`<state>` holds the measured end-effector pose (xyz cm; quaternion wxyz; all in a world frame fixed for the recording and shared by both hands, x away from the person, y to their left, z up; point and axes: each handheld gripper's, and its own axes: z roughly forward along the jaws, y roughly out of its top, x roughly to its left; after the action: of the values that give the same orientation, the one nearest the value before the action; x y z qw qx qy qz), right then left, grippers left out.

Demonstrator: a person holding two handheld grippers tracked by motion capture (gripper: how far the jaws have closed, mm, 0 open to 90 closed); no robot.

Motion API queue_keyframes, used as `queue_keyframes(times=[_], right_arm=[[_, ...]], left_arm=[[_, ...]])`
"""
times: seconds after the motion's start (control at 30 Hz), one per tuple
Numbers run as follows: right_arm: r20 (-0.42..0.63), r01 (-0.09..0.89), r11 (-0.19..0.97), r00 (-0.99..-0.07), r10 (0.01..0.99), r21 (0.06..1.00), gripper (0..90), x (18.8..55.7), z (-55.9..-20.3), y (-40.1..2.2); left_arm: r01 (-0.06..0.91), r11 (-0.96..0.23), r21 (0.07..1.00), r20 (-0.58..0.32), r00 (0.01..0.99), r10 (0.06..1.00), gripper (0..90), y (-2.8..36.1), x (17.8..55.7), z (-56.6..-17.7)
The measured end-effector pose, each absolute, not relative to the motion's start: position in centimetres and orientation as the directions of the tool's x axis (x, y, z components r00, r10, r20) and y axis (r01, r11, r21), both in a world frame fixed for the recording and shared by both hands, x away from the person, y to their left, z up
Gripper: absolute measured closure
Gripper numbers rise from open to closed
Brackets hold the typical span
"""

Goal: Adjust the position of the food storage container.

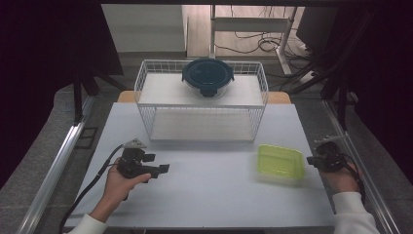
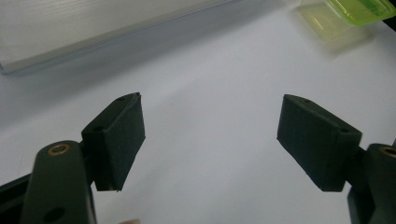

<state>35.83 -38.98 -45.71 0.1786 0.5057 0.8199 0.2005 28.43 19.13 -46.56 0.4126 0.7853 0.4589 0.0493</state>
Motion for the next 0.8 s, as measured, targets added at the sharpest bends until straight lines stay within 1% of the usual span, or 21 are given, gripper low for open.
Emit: queue_keyframes(times=[0.43,0.8], right_arm=[[-0.089,0.747,0.444,-0.465,0.881,0.494,88.7,36.1,-46.2,-37.7],[-0.064,0.699,0.509,-0.557,0.828,0.503,88.7,35.8,-46.5,-34.3]], left_arm=[[0.689,-0.222,0.690,-0.309,0.558,0.770,23.1,19.5,28.2,-46.6],[0.690,-0.208,0.693,-0.320,0.554,0.769,23.1,19.7,28.3,-46.4]])
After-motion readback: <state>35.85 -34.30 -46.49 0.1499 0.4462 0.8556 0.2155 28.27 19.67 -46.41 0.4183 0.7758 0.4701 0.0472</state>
